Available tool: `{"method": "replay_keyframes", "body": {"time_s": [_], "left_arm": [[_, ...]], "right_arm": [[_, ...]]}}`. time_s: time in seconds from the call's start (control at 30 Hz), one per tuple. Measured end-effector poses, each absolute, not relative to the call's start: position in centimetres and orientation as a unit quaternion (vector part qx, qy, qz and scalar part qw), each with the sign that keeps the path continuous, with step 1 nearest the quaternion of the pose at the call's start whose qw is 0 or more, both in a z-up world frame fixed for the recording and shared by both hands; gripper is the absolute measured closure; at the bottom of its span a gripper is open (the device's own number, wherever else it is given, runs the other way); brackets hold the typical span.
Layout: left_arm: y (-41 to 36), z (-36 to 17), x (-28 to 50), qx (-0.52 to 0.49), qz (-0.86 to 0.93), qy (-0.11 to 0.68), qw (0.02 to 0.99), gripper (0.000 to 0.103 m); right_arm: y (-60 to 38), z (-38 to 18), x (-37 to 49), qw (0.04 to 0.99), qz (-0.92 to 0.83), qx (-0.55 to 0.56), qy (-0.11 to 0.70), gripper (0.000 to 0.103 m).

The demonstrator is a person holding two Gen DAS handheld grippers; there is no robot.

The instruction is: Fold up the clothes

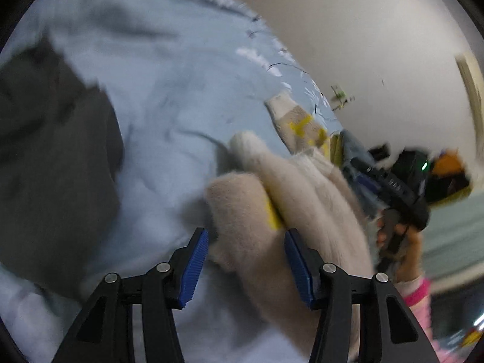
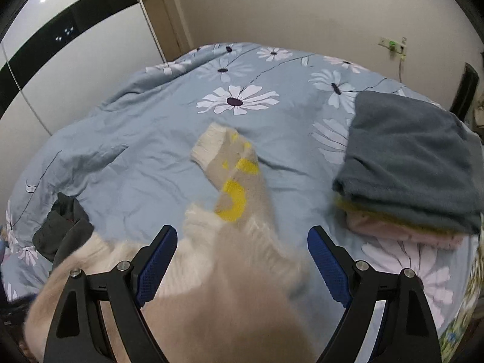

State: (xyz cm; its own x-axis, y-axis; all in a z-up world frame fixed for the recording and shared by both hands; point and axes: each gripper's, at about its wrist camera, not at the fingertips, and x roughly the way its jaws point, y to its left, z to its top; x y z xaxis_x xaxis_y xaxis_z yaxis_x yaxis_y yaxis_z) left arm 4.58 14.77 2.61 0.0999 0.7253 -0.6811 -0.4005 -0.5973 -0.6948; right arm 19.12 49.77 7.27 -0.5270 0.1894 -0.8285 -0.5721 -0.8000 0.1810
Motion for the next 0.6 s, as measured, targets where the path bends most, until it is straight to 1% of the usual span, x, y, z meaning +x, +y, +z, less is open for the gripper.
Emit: {"method": "replay_keyframes", "body": {"time_s": [0.1,0.2,0.27,0.3,0.33,0.4,0.43,0.47,0.5,0.53,0.57,0.6], "left_arm": [[14.9,1.0,3.2,-0.636,0.624,-0.187,0.414,0.047],[15.4,0.2,2.6,-0.654,0.602,-0.212,0.406,0.047],[15.5,-0.4,2.6,-0.665,0.587,-0.221,0.405,0.048],[15.7,-0.5,2.6,-0.668,0.584,-0.222,0.404,0.051],[15.8,-0.7,2.6,-0.671,0.581,-0.222,0.403,0.058],[16.0,-1.0,2.7,-0.675,0.578,-0.224,0.4,0.065],[16.0,-0.9,2.7,-0.675,0.579,-0.224,0.399,0.069],[15.9,-0.8,2.6,-0.674,0.58,-0.224,0.398,0.071],[16.0,-0.7,2.6,-0.672,0.582,-0.223,0.399,0.073],[16.0,-0.5,2.6,-0.67,0.584,-0.223,0.4,0.074],[16.2,-0.2,2.5,-0.665,0.589,-0.215,0.405,0.075],[16.4,0.2,2.3,-0.66,0.595,-0.208,0.41,0.076]], "right_arm": [[52.0,6.3,17.0,0.227,0.828,-0.453,0.239,0.014],[53.3,5.5,14.4,0.228,0.819,-0.476,0.228,0.014],[54.0,4.4,12.5,0.22,0.809,-0.493,0.233,0.014],[54.4,3.7,11.7,0.218,0.803,-0.501,0.239,0.014],[54.7,3.1,11.1,0.219,0.796,-0.507,0.246,0.015],[55.3,1.8,10.1,0.223,0.784,-0.521,0.253,0.022],[55.4,1.3,9.9,0.225,0.779,-0.527,0.254,0.03],[55.6,0.9,9.6,0.228,0.774,-0.532,0.256,0.037],[55.7,0.4,9.4,0.23,0.769,-0.538,0.258,0.042],[55.9,0.3,9.4,0.23,0.766,-0.539,0.263,0.052],[56.0,0.5,9.6,0.229,0.765,-0.536,0.273,0.06],[56.1,0.7,9.8,0.227,0.764,-0.533,0.283,0.062]]}}
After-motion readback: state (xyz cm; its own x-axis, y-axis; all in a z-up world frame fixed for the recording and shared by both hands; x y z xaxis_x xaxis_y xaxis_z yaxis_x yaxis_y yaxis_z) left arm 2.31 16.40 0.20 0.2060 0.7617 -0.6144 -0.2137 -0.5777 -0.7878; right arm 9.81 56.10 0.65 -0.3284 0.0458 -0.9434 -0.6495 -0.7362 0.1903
